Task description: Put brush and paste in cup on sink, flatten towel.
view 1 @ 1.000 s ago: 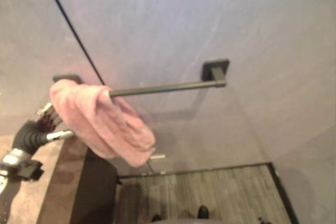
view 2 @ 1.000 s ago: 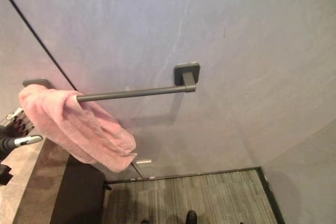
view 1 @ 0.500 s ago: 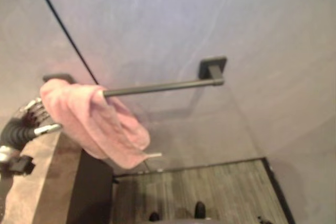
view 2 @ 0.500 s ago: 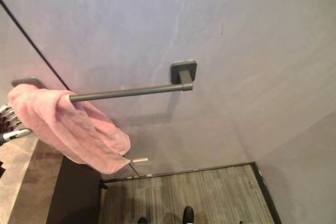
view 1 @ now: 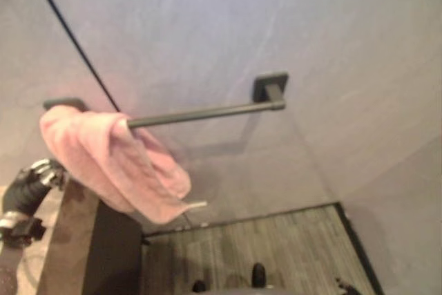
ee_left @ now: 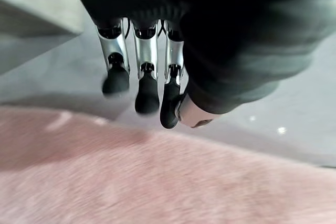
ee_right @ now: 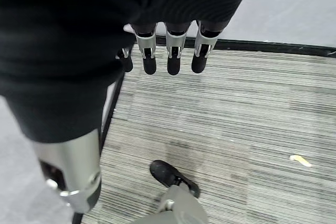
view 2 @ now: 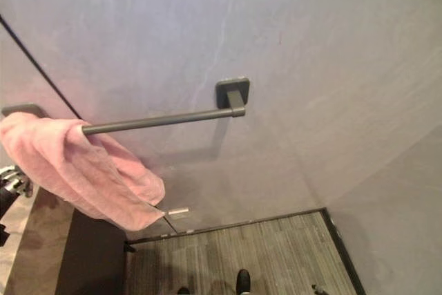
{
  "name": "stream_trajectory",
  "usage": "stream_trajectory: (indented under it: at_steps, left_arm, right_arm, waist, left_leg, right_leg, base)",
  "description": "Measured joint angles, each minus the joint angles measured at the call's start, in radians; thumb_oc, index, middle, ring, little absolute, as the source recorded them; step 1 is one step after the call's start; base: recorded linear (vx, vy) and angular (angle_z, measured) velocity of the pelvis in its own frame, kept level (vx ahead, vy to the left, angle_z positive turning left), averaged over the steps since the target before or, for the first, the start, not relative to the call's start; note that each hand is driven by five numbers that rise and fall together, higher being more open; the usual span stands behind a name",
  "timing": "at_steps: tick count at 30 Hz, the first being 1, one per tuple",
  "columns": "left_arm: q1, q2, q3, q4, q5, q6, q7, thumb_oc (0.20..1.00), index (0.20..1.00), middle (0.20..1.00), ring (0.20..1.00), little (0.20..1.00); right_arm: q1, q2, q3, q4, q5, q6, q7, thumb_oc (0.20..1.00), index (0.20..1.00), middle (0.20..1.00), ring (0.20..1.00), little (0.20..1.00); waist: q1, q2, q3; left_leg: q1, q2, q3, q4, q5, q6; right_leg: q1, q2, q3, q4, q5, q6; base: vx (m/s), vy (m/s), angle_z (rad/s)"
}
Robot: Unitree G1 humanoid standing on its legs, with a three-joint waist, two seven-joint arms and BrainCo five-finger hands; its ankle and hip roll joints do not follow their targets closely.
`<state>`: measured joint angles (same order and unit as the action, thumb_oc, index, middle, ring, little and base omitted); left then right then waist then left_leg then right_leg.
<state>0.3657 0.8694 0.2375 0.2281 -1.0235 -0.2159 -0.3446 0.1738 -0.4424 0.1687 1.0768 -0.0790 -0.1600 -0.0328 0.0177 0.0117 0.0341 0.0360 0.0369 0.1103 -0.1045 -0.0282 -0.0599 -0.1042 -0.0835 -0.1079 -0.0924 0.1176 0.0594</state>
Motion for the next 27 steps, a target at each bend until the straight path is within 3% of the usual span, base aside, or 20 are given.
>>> stream_trajectory:
  at_steps: [3, 6, 8, 10, 11, 13, 14, 27]
  left_arm:
    - [-0.004, 0.000, -0.007, 0.000, -0.001, 0.009, -0.014, 0.200, 0.200, 0.200, 0.200, 0.200]
    - [-0.006, 0.000, -0.022, -0.007, -0.001, 0.012, -0.015, 0.322, 0.322, 0.322, 0.322, 0.322]
    - [-0.009, 0.001, -0.032, -0.011, -0.001, 0.012, -0.015, 0.533, 0.533, 0.533, 0.533, 0.533]
    - [-0.009, 0.002, -0.039, -0.012, 0.000, 0.013, -0.013, 0.620, 0.620, 0.620, 0.620, 0.620]
    - [-0.011, 0.006, -0.040, -0.013, 0.000, 0.013, -0.013, 0.755, 0.755, 0.755, 0.755, 0.755]
    - [-0.010, 0.009, -0.040, -0.016, 0.000, 0.014, -0.012, 0.871, 0.871, 0.871, 0.871, 0.871]
    - [-0.008, 0.012, -0.040, -0.021, 0.001, 0.015, -0.011, 1.000, 1.000, 1.000, 1.000, 1.000]
    - [0.000, 0.048, -0.040, -0.038, 0.024, 0.016, -0.007, 1.000, 1.000, 1.000, 1.000, 1.000]
  right_arm:
    - [-0.001, -0.002, 0.001, -0.002, -0.001, 0.000, 0.006, 1.000, 1.000, 1.000, 1.000, 1.000]
    - [0.001, -0.002, 0.001, -0.003, -0.002, 0.001, 0.013, 1.000, 1.000, 1.000, 1.000, 1.000]
    - [0.001, -0.002, 0.001, -0.001, -0.002, 0.001, 0.013, 1.000, 1.000, 1.000, 1.000, 1.000]
    - [0.001, -0.002, 0.001, 0.002, -0.002, 0.001, 0.013, 1.000, 1.000, 1.000, 1.000, 1.000]
    - [0.000, -0.002, 0.002, 0.007, -0.002, 0.001, 0.013, 1.000, 1.000, 1.000, 1.000, 1.000]
    - [0.001, -0.004, 0.002, 0.007, -0.004, 0.002, 0.013, 1.000, 1.000, 1.000, 1.000, 1.000]
    - [0.002, -0.004, 0.002, 0.007, -0.009, 0.002, 0.013, 1.000, 1.000, 1.000, 1.000, 1.000]
    - [0.002, -0.005, 0.003, 0.003, -0.010, 0.003, 0.012, 1.000, 1.000, 1.000, 1.000, 1.000]
  waist:
    - [-0.007, 0.000, 0.000]
    - [-0.013, 0.001, 0.002]
    - [-0.014, 0.002, 0.004]
    - [-0.014, 0.004, 0.007]
    - [-0.017, 0.005, 0.010]
    - [-0.017, 0.008, 0.017]
    - [-0.017, 0.007, 0.019]
    - [-0.016, 0.012, 0.027]
  left_leg:
    - [0.001, 0.000, 0.002, 0.000, -0.001, 0.001]
    - [0.002, -0.001, 0.006, 0.000, -0.001, 0.001]
    - [0.002, -0.001, 0.008, 0.000, -0.001, 0.001]
    - [0.003, -0.001, 0.011, 0.000, -0.001, 0.001]
    - [0.004, -0.001, 0.013, 0.000, -0.001, 0.001]
    - [0.004, -0.001, 0.014, 0.000, -0.001, 0.001]
    - [0.004, -0.001, 0.014, 0.000, -0.001, 0.001]
    - [0.004, -0.001, 0.015, 0.000, -0.001, 0.001]
  right_leg:
    - [0.000, 0.000, 0.001, 0.000, 0.001, 0.001]
    - [0.000, 0.000, 0.005, -0.001, 0.001, 0.001]
    - [0.000, 0.000, 0.006, -0.001, 0.001, 0.001]
    - [-0.001, 0.000, 0.008, -0.001, 0.001, 0.001]
    - [-0.002, 0.000, 0.011, -0.001, 0.001, 0.002]
    - [-0.002, 0.000, 0.012, -0.001, 0.001, 0.002]
    - [-0.002, 0.000, 0.012, -0.001, 0.001, 0.002]
    - [-0.002, 0.001, 0.013, -0.001, 0.001, 0.001]
  base:
    - [0.01, 0.034, -0.02]
    - [0.00, 0.026, -0.03]
    - [0.00, 0.020, -0.04]
    - [0.01, 0.019, -0.05]
    - [0.00, 0.000, 0.00]
    - [0.01, 0.007, -0.02]
    - [0.00, 0.000, 0.00]
    - [0.00, 0.000, 0.00]
